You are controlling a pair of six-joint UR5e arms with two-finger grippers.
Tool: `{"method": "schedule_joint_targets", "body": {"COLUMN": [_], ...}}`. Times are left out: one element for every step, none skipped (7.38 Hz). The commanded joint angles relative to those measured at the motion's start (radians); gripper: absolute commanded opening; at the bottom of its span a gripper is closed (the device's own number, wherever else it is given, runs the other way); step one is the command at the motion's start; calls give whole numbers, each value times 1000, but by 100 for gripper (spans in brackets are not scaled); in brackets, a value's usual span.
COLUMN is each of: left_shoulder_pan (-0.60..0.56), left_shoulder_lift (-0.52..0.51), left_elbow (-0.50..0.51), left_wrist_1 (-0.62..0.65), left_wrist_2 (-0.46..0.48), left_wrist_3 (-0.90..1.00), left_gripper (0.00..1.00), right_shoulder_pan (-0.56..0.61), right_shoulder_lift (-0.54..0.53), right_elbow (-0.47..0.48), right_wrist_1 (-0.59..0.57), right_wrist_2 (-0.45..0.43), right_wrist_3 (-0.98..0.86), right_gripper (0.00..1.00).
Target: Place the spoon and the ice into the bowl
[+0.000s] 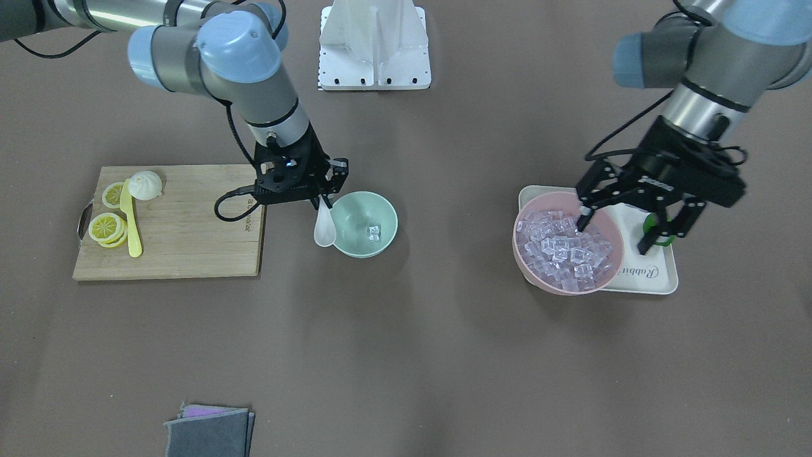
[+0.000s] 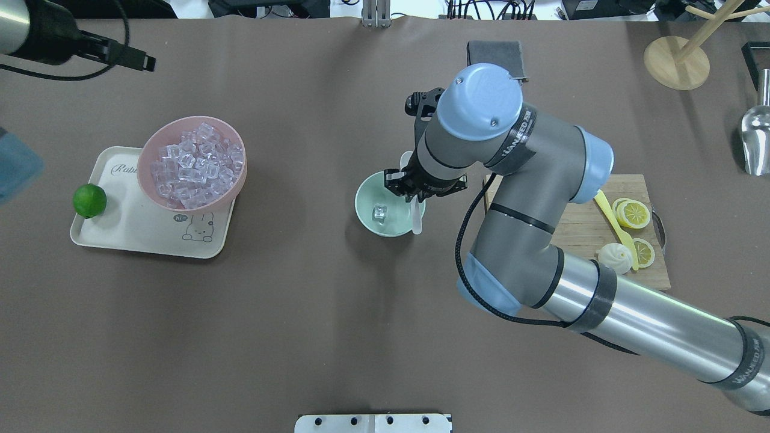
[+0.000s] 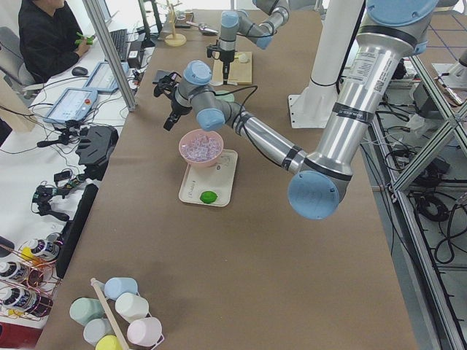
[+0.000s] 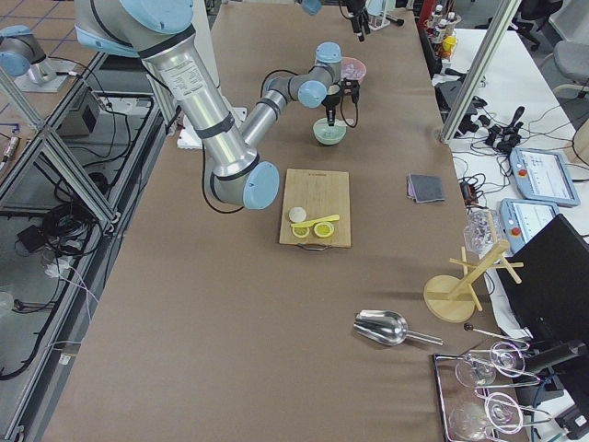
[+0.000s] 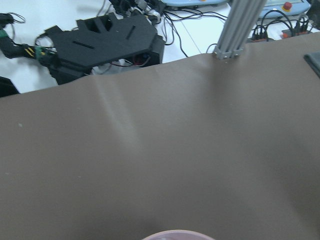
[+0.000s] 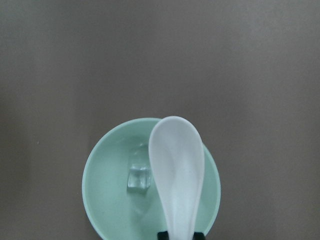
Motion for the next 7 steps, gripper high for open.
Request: {"method": "schedule_joint_targets", "body": {"left_shoulder_pan": [-65, -78, -86, -86, -88, -89, -88], "left_shoulder_lift": [-10, 19, 24, 24, 24, 24, 25], "left_elbow": [59, 60, 62, 65, 65, 66, 76], "left_wrist_1": [-19, -67, -72, -72, -72, -69, -72], "left_wrist_2": [-49, -49, -47, -46, -46, -46, -47], "left_wrist_3": [64, 64, 64, 64, 64, 64, 66], "left_gripper": [98, 98, 98, 98, 98, 98, 98], "right_shoulder_pan": [-44, -48, -48, -47, -45, -33, -3], "right_shoulder_lift": [29, 40, 48, 48, 52, 56, 65], "right_elbow": [-21, -38, -61, -66, -72, -71, -68], "right_wrist_1": [-24, -21, -15, -13, -13, -15, -22], "right_wrist_2": [-14, -14, -14, -14, -31, -31, -14], "right_wrist_3": [3, 1, -11, -29, -46, -51, -56], "right_gripper": [0, 0, 0, 17, 99, 100, 100]}}
